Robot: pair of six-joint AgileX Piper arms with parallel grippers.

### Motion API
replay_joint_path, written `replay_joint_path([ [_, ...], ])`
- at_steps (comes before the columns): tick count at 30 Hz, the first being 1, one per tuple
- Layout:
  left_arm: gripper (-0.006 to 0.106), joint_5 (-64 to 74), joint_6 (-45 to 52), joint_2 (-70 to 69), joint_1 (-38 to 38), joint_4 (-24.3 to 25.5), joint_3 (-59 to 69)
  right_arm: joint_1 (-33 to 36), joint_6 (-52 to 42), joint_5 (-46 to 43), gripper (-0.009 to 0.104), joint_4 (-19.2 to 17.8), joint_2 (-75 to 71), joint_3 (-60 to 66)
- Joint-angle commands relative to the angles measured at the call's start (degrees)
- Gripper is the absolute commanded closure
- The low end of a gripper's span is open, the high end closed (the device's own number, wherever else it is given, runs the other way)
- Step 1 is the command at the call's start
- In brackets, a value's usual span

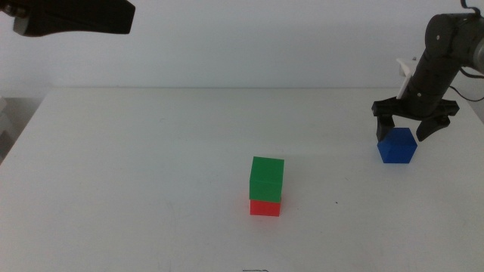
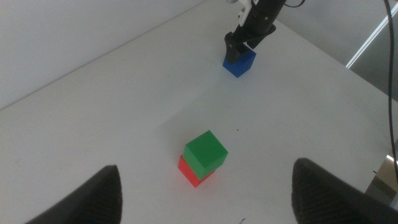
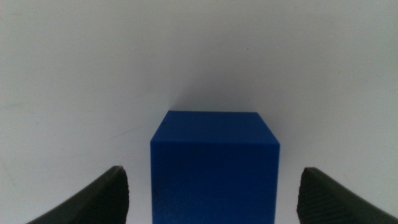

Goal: Stack red cubes first, then green, then blue cubes in a specific spot.

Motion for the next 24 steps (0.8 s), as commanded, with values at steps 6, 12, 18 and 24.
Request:
replay_joint_path([
  [6, 0.007, 1.8, 0.0, -1.1, 0.2, -3.5, -1.2, -0.4, -0.5, -1.7, 0.006, -0.2, -2.0, -1.9],
  [12, 0.007, 1.8, 0.0, -1.1, 0.2, -3.5, -1.2, -0.4, -0.5, -2.3, 0.006, -0.2, -1.2, -1.9],
  [18, 0.007, 1.8, 0.0, -1.1, 0.2, -3.5, -1.2, -0.4, -0.5, -2.7, 0.013, -0.2, -1.2, -1.9],
  [24, 0.007, 1.8, 0.0, -1.1, 0.2, -3.5, -1.2, -0.4, -0.5, -0.3, 0.035, -0.2, -1.2, -1.9],
])
